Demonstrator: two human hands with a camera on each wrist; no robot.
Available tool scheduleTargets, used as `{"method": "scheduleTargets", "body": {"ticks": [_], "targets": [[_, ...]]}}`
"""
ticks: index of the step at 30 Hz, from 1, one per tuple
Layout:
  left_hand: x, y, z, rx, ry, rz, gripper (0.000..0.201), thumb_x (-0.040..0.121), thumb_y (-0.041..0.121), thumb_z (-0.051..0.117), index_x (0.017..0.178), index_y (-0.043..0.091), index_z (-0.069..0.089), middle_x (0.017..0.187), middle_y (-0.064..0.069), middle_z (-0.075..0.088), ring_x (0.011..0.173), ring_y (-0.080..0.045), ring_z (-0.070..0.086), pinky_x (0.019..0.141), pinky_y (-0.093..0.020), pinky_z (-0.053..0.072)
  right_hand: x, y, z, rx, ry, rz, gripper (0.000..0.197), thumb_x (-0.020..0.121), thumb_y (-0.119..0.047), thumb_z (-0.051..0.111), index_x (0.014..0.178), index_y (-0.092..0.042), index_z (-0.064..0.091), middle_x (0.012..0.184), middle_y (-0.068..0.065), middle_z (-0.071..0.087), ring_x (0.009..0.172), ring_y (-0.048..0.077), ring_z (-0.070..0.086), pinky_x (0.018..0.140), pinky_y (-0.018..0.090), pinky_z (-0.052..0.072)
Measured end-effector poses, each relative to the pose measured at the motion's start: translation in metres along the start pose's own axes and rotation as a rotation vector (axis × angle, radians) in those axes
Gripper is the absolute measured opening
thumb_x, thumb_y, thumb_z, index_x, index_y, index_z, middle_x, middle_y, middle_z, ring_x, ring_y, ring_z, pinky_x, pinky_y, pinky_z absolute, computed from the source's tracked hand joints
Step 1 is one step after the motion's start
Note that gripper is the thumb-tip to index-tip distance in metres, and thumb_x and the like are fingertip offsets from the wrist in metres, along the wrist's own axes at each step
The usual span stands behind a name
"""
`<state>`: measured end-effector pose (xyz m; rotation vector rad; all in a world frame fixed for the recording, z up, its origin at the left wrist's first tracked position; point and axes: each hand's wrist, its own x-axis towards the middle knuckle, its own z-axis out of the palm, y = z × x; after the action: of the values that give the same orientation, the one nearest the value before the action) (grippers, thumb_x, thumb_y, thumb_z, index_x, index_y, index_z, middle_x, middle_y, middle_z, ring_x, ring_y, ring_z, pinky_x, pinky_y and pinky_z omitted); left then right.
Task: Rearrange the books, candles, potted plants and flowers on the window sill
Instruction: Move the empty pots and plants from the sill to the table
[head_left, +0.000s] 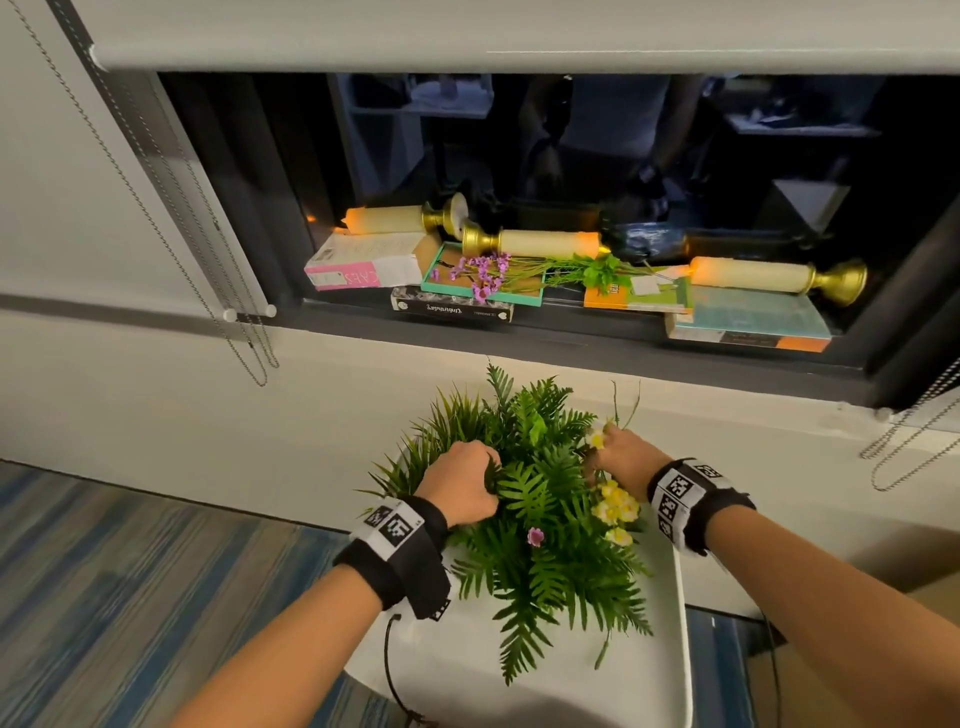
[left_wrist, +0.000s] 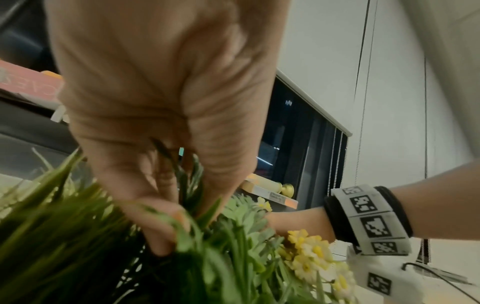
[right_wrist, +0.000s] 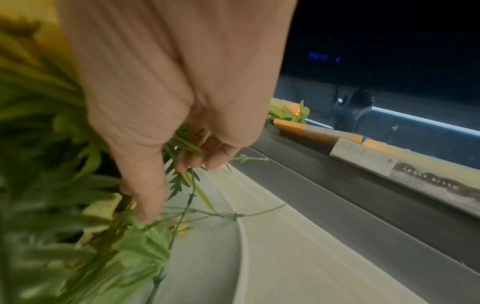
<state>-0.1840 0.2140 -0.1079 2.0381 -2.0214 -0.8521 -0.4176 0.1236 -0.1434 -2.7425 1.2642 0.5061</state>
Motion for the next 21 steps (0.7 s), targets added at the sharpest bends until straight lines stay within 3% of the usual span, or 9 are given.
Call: {"method": "scheduleTargets", "body": {"ticks": [2,4,6,9,12,14,17,21], "targets": [[0.008,-0.003,-0.004,0.026,0.044,0.0,0.035,0.08,0.011,0.07,0.113,0.018,0.064,0.099,-0.005,0.066,0.062,-0.015,0.062,0.064,-0.027,0.051,0.003,0.0,0.002,-0.042,0.008,0.014,0.033,0.094,-0.009,0.051,0.12,-0.028,0.062,0.123,0.006,0.054,0.121,0.026,0.041,0.095,0.033,0.038],[0.013,-0.004,-0.011,0.074,0.065,-0.009,0.029,0.08,0.012,0.072,0.108,0.019,0.065,0.1,-0.004,0.067,0.07,-0.018,0.063,0.069,-0.029,0.052,0.007,0.002,0.004,-0.03,0.026,0.03,0.033,0.094,-0.008,0.05,0.118,-0.028,0.062,0.123,0.004,0.055,0.121,0.026,0.043,0.095,0.033,0.038],[0.017,-0.005,-0.016,0.135,0.112,-0.012,0.029,0.079,0.014,0.073,0.106,0.02,0.065,0.096,-0.002,0.066,0.077,-0.02,0.065,0.071,-0.031,0.054,0.01,0.003,0.004,0.032,0.06,0.05,0.034,0.09,-0.002,0.051,0.113,-0.023,0.064,0.118,0.006,0.059,0.116,0.026,0.048,0.093,0.033,0.041],[0.021,-0.003,-0.017,0.229,0.246,0.036,0.034,0.076,0.017,0.072,0.108,0.02,0.059,0.104,0.001,0.06,0.092,-0.019,0.059,0.077,-0.032,0.052,0.014,0.007,-0.003,0.174,0.106,0.037,0.027,0.085,-0.001,0.051,0.103,-0.015,0.065,0.107,0.008,0.066,0.105,0.028,0.058,0.087,0.033,0.044],[0.024,0.006,-0.009,0.298,0.321,0.221,0.054,0.075,0.012,0.066,0.126,0.019,0.05,0.124,0.0,0.047,0.115,-0.019,0.045,0.101,-0.035,0.04,0.016,0.009,-0.005,0.207,0.115,0.022,0.025,0.089,-0.009,0.052,0.109,-0.017,0.065,0.11,0.008,0.067,0.105,0.026,0.06,0.088,0.032,0.046],[0.024,0.016,-0.002,0.36,0.244,0.37,0.064,0.075,0.006,0.062,0.134,0.024,0.044,0.133,0.0,0.039,0.124,-0.018,0.035,0.108,-0.038,0.026,0.017,0.011,0.001,0.158,0.061,0.023,0.034,0.088,-0.008,0.056,0.117,-0.024,0.064,0.117,0.008,0.065,0.11,0.026,0.057,0.094,0.033,0.046],[0.029,0.021,0.006,0.386,0.044,0.476,0.07,0.075,-0.004,0.058,0.137,0.026,0.043,0.136,0.001,0.037,0.126,-0.018,0.032,0.108,-0.039,0.025,0.018,0.014,0.011,0.014,-0.019,0.035,0.043,0.088,-0.013,0.06,0.126,-0.033,0.057,0.131,0.016,0.053,0.118,0.03,0.053,0.098,0.032,0.043],[0.038,0.013,0.003,0.368,-0.028,0.447,0.069,0.075,-0.009,0.056,0.135,0.024,0.046,0.134,0.0,0.04,0.121,-0.019,0.037,0.103,-0.039,0.029,0.019,0.006,0.02,-0.159,-0.028,0.05,0.03,0.092,-0.022,0.053,0.122,-0.021,0.058,0.138,0.007,0.04,0.121,0.029,0.043,0.094,0.038,0.039]]}}
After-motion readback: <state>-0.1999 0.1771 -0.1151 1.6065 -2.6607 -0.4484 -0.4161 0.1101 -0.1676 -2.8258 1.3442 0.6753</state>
